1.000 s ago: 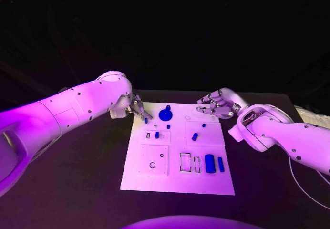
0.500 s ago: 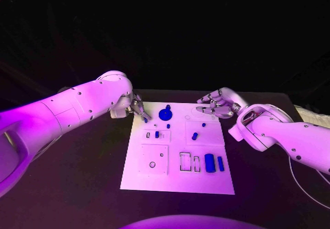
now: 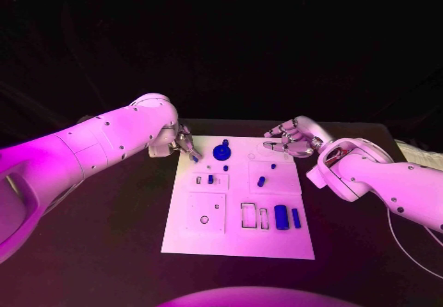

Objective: Assemble the parts on the task board

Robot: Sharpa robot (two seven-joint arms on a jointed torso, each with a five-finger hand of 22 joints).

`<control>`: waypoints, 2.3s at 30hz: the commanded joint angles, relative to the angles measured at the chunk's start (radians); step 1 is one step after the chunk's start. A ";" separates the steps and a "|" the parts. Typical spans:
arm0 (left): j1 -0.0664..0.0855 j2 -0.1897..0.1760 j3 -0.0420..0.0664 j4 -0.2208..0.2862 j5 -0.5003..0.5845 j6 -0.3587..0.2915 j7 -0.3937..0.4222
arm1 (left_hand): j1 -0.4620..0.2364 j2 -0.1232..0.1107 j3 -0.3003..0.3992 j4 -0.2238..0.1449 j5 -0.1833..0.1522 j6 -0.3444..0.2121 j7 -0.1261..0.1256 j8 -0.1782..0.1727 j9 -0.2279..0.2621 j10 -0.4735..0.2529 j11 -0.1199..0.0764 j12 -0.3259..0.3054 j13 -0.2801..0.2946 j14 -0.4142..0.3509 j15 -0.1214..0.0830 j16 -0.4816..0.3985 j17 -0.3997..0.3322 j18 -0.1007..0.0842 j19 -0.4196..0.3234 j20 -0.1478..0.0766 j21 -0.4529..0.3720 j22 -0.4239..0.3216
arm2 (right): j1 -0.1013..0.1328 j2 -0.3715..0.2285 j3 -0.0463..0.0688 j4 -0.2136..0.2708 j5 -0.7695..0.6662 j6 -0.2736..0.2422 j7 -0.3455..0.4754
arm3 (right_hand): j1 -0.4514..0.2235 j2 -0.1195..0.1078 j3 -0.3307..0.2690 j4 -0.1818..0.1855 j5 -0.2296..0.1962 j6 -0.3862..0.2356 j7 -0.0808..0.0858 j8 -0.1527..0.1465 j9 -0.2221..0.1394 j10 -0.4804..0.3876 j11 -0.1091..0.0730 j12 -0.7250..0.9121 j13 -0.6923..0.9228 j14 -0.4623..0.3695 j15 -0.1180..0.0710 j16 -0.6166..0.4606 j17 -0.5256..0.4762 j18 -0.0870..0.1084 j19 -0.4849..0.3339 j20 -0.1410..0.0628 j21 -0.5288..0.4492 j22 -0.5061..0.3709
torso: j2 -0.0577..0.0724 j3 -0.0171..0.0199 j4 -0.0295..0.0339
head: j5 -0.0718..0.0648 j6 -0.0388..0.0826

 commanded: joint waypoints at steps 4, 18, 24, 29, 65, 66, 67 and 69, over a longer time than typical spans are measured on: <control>-0.002 0.000 -0.002 0.004 0.009 -0.004 0.024 | 0.022 -0.059 0.231 -0.036 0.015 -0.015 0.012 0.000 0.002 -0.003 0.014 -0.018 -0.018 0.105 -0.004 0.003 0.263 0.001 0.001 0.004 -0.009 0.066 | -0.001 0.001 0.000 0.001 -0.002 0.014 0.008 | 0.003 -0.001 -0.001 0.006 0.005 0.002 0.001 -0.003 -0.002 -0.004 0.001 -0.003 0.000 0.069 -0.004 -0.006 0.092 0.011 -0.006 0.000 -0.004 -0.001 | -0.001 0.0000 -0.0005 | 0.003 -0.001; -0.002 -0.076 -0.004 0.116 0.086 -0.114 0.097 | -0.124 -0.170 0.522 -0.126 0.093 -0.008 0.012 0.053 0.037 0.029 0.007 0.007 -0.011 0.105 0.001 0.003 0.263 -0.002 0.013 0.004 0.007 0.090 | -0.001 -0.001 0.000 0.001 0.003 0.023 0.009 | 0.003 -0.001 -0.001 0.006 0.005 0.002 0.001 -0.003 -0.002 -0.004 0.001 -0.004 0.000 0.069 -0.004 -0.006 0.092 0.011 -0.006 0.000 -0.004 -0.001 | -0.005 0.0029 0.0030 | 0.006 0.001; -0.003 -0.141 -0.008 0.220 0.104 -0.165 0.107 | -0.155 -0.183 0.538 -0.151 0.157 0.005 0.009 0.056 0.036 0.046 0.003 0.025 0.008 0.105 -0.001 0.003 0.263 -0.005 0.019 0.002 0.021 0.103 | -0.001 -0.004 -0.001 0.001 0.004 0.024 0.009 | 0.003 -0.001 -0.001 0.006 0.005 0.002 0.001 -0.003 -0.002 -0.004 0.001 -0.004 0.000 0.069 -0.004 -0.006 0.092 0.011 -0.006 0.000 -0.004 -0.001 | -0.007 0.0049 0.0052 | 0.007 0.000; -0.013 -0.196 -0.020 0.309 0.091 -0.208 0.110 | -0.162 -0.185 0.541 -0.157 0.167 0.009 0.008 0.056 0.036 0.050 0.002 0.030 0.013 0.105 -0.002 0.003 0.263 -0.007 0.022 0.001 0.025 0.107 | -0.001 -0.006 -0.002 0.001 0.005 0.025 0.010 | 0.003 -0.001 -0.001 0.006 0.005 0.002 0.001 -0.003 -0.002 -0.004 0.001 -0.004 0.000 0.069 -0.004 -0.006 0.092 0.011 -0.006 0.000 -0.004 -0.001 | -0.008 0.0052 0.0063 | 0.010 0.000; -0.098 -0.262 -0.030 0.443 -0.054 -0.191 0.056 | -0.175 -0.187 0.551 -0.172 0.183 0.021 0.004 0.055 0.033 0.063 -0.001 0.044 0.027 0.105 -0.004 0.003 0.263 -0.009 0.028 0.000 0.037 0.116 | -0.008 -0.006 -0.003 0.001 0.006 0.025 0.013 | 0.002 -0.001 -0.001 0.007 0.006 0.002 0.002 -0.003 -0.002 -0.004 0.001 -0.005 -0.001 0.069 -0.004 -0.007 0.090 0.012 -0.006 0.000 -0.004 -0.002 | -0.009 0.0049 0.0078 | 0.009 -0.016; -0.098 -0.262 -0.030 0.443 -0.054 -0.186 0.055 | -0.176 -0.187 0.552 -0.174 0.185 0.022 0.004 0.055 0.033 0.064 -0.001 0.044 0.027 0.105 -0.004 0.003 0.263 -0.009 0.028 -0.001 0.037 0.117 | -0.008 -0.006 -0.003 0.000 0.006 0.025 0.013 | 0.002 -0.001 -0.001 0.007 0.006 0.002 0.002 -0.003 -0.002 -0.004 0.001 -0.005 -0.001 0.069 -0.004 -0.007 0.090 0.012 -0.006 0.000 -0.004 -0.002 | -0.009 0.0052 0.0080 | 0.009 -0.016; -0.098 -0.263 -0.030 0.443 -0.054 -0.182 0.055 | -0.178 -0.188 0.553 -0.176 0.188 0.023 0.004 0.055 0.032 0.064 -0.001 0.044 0.027 0.105 -0.004 0.003 0.263 -0.009 0.028 -0.001 0.037 0.116 | -0.008 -0.006 -0.003 0.000 0.006 0.025 0.013 | 0.002 -0.001 -0.001 0.007 0.006 0.002 0.002 -0.003 -0.002 -0.004 0.001 -0.005 -0.001 0.069 -0.004 -0.007 0.090 0.012 -0.006 0.000 -0.004 -0.002 | -0.009 0.0053 0.0081 | 0.009 -0.016; -0.098 -0.263 -0.030 0.444 -0.054 -0.173 0.054 | -0.182 -0.190 0.555 -0.180 0.195 0.025 0.004 0.054 0.031 0.065 -0.001 0.044 0.028 0.105 -0.004 0.003 0.263 -0.009 0.028 -0.001 0.037 0.117 | -0.008 -0.006 -0.003 0.000 0.006 0.025 0.013 | 0.002 -0.001 -0.001 0.007 0.006 0.002 0.002 -0.003 -0.002 -0.004 0.001 -0.005 -0.001 0.069 -0.004 -0.007 0.090 0.012 -0.006 0.000 -0.004 -0.002 | -0.009 0.0053 0.0080 | 0.010 -0.017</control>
